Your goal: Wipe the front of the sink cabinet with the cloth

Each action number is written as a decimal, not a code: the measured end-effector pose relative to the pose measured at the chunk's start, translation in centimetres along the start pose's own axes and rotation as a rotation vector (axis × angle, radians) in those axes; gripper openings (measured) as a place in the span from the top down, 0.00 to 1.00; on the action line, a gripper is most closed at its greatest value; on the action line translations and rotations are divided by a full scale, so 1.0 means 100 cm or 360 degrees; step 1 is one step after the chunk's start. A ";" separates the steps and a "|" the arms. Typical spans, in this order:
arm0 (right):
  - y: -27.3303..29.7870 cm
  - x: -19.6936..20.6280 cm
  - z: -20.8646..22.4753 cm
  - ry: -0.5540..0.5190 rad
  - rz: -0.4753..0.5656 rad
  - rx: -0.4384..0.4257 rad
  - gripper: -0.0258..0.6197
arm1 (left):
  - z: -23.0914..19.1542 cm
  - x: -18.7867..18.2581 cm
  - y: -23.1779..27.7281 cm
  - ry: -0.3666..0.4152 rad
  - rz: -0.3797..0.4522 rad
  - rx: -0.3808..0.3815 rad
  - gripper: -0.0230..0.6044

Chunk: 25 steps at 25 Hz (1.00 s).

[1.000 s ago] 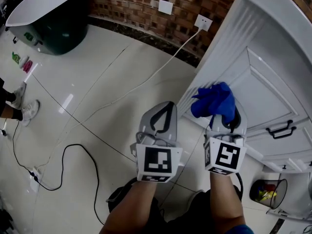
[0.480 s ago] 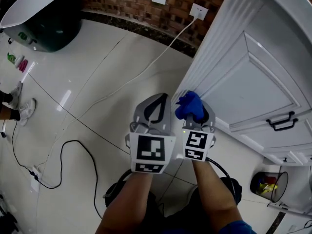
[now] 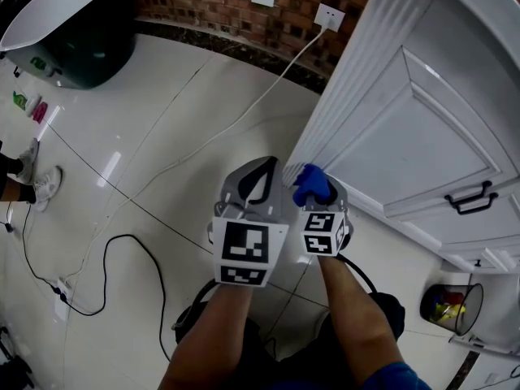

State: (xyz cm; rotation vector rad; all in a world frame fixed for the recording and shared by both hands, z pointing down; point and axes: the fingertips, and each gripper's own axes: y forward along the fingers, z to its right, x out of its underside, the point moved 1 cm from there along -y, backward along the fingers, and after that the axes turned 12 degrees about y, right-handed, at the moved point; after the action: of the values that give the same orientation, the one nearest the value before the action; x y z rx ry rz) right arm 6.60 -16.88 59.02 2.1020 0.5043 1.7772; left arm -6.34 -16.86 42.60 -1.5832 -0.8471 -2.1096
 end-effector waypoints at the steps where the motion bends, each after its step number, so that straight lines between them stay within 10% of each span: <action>1: 0.000 0.000 0.000 -0.0004 -0.0004 -0.0006 0.84 | 0.000 0.000 0.000 -0.0004 0.0001 -0.0001 0.96; 7: -0.041 -0.049 -0.008 0.0067 0.0110 -0.0109 0.84 | -0.001 -0.010 -0.004 -0.0041 0.0053 -0.0015 0.96; 13: -0.133 -0.182 -0.007 0.0115 0.0710 -0.0241 0.84 | 0.009 -0.058 -0.015 0.0085 0.0316 -0.0024 0.96; 25: -0.228 -0.306 0.098 -0.0026 0.1261 0.0177 0.84 | 0.044 -0.079 -0.010 0.0166 0.0456 0.0117 0.96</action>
State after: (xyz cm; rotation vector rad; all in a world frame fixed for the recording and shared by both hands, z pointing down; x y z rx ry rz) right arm 10.39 -11.77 20.13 2.6091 -0.3048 2.1389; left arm -1.33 -13.68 35.68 -1.4474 -0.6145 -1.9166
